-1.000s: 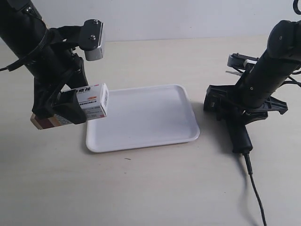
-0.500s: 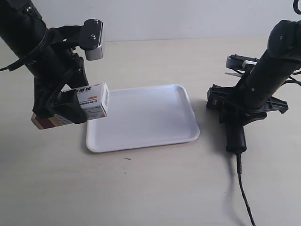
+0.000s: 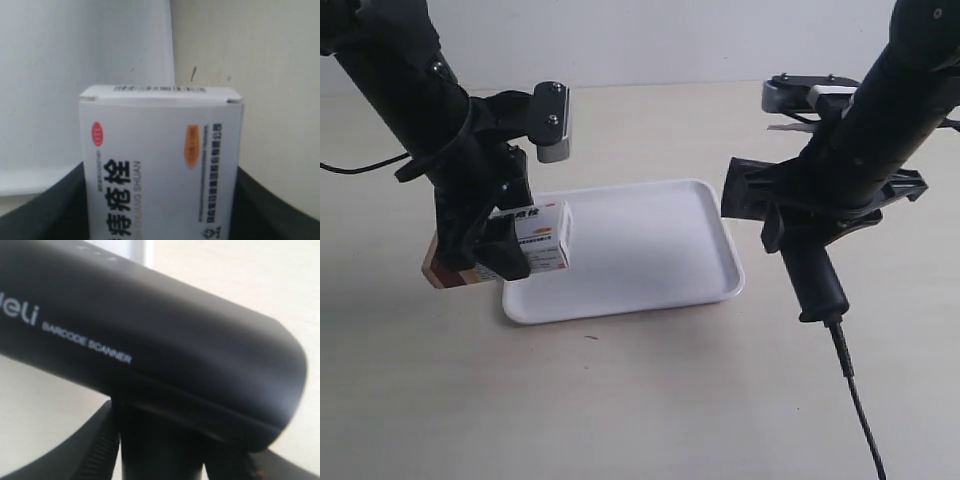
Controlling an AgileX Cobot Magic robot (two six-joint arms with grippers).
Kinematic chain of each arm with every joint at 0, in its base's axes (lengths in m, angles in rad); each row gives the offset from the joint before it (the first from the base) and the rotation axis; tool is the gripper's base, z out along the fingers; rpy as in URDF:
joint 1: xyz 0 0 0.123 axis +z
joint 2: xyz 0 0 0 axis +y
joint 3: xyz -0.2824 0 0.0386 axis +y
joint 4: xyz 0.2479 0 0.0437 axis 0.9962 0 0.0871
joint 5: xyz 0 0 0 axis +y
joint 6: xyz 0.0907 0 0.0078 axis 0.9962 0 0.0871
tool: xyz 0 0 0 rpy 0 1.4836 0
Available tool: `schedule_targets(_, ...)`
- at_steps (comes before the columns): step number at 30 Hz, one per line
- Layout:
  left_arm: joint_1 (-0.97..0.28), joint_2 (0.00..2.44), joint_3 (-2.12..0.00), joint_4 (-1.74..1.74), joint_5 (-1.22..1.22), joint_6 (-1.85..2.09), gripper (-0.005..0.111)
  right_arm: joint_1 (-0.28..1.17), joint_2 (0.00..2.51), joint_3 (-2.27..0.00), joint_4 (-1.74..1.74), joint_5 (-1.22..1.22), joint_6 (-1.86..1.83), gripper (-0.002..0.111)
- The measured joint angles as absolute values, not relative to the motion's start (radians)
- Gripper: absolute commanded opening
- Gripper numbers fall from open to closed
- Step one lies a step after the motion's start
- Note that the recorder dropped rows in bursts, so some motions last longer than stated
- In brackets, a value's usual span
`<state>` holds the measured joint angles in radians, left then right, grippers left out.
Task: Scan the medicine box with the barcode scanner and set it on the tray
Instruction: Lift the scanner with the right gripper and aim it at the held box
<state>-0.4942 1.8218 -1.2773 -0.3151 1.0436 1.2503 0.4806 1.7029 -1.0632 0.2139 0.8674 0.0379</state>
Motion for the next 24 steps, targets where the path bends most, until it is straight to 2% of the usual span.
schedule_targets(3,-0.506,1.831,-1.277,-0.315,1.016,1.256,0.000,0.537,1.703,-1.063,0.214,0.870,0.027,0.000)
schedule_targets(13,-0.506,1.831,-1.277,-0.315,0.964,1.256,0.000,0.599,1.703,-1.063,0.252,0.881,-0.024,0.000)
schedule_targets(24,-0.506,1.831,-1.277,-0.315,0.933,1.256,0.000,0.615,1.703,-1.063,0.362,0.869,-0.138,0.000)
